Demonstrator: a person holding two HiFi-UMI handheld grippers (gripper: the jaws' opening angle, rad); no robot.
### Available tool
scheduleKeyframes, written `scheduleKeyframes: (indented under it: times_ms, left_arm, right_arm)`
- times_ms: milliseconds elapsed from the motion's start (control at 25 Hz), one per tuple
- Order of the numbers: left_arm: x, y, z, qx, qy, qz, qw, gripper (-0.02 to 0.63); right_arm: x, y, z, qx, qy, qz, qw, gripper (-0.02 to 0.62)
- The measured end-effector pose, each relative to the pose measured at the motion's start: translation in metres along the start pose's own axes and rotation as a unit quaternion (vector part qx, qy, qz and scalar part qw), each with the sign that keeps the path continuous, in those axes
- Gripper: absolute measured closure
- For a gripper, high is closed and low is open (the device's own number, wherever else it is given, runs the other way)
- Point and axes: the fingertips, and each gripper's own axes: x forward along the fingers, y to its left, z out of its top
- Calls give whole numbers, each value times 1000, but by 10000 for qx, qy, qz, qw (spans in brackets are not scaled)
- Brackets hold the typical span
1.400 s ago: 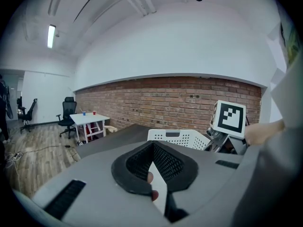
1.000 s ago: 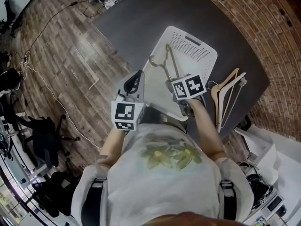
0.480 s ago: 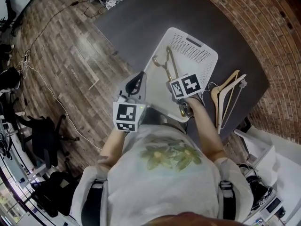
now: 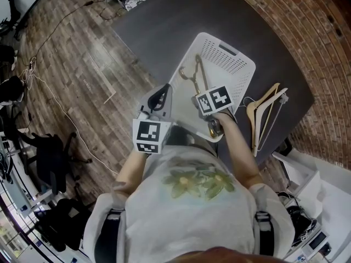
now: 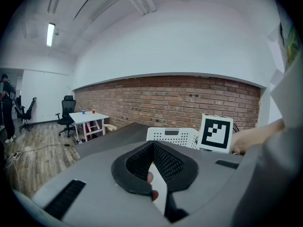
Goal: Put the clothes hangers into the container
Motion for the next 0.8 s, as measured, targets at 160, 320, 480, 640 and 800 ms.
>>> scheduleKeyframes:
  times_ms: [160,320,480,640,800]
  left_arm:
    - [-3,1,1,1,-17,6,10000,578]
    - [-5,1,1,4,-29,-14,10000,578]
    - [-9,-1,3,13,-48,-51,10000,578]
    - [-10,-7,6,41,-58,-114,9999,578]
    - [-11,-14,10,57,-42,-175,9998,578]
  right_arm:
    - [1,6,0,49,-8,115,9999,437]
    - [-6,2,4,-24,-160,-176,9997,421]
    - [-20,3,10,-92,-320,-368,9988,410]
    - [-42,3,16,-114,-616,-616,9961,410]
    - [-76,8,29,-268,-1193,-987,9876,445]
